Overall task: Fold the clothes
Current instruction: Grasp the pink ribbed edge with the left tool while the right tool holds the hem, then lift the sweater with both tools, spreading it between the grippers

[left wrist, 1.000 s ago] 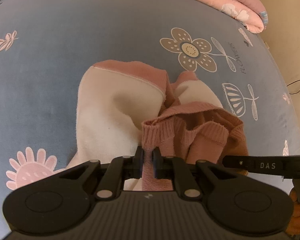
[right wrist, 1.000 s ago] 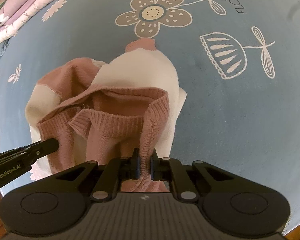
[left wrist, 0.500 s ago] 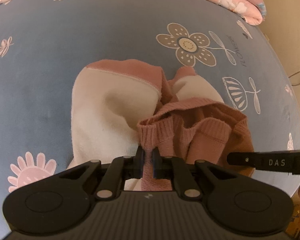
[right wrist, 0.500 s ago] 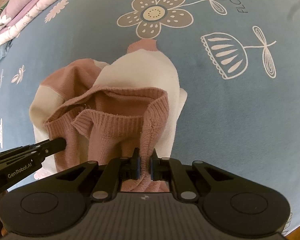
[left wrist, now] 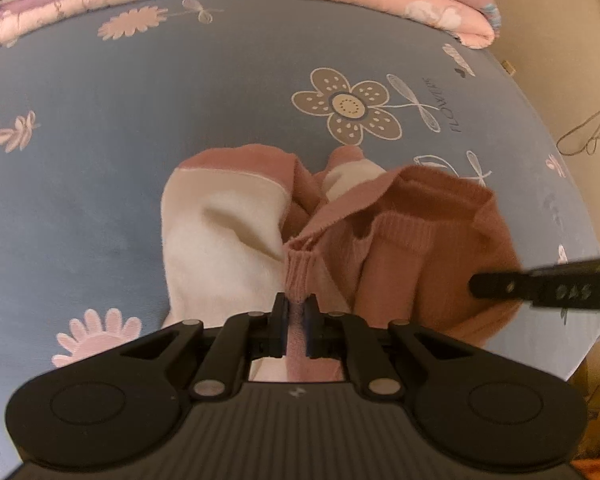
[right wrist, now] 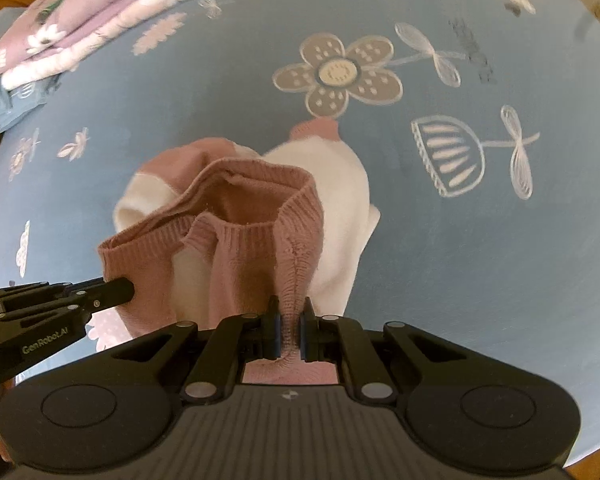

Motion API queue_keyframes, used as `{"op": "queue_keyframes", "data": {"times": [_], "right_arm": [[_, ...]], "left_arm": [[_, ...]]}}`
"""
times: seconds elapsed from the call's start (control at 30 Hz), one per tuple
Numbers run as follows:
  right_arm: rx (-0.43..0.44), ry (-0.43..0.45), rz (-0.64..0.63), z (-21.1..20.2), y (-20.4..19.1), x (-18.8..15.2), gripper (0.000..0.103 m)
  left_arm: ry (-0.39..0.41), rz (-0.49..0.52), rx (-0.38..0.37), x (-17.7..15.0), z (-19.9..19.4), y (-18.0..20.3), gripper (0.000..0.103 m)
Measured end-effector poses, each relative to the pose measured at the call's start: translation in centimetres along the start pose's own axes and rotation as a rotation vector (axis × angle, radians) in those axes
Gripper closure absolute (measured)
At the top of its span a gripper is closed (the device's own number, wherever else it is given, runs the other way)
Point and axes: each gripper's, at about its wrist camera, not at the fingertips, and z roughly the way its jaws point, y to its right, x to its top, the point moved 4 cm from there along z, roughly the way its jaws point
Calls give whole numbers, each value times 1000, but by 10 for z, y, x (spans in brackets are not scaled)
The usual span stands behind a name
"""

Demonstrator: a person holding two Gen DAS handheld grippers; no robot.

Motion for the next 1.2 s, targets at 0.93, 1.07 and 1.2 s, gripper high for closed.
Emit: {"op": "queue_keyframes", "data": {"times": [0.93,1.07,1.2], "right_arm": [[-33,32,-240,-54,-47,6,93],[-43,34,-221,-53,-43,6,93],[-52,42,-223,-55,-42,6,93]], "left_arm": [[157,-349,-320,-13,47,-50,84],[104,-297,-262,-12,49,-41,96],[99,-234,-220,-10,31,-43,97]]}}
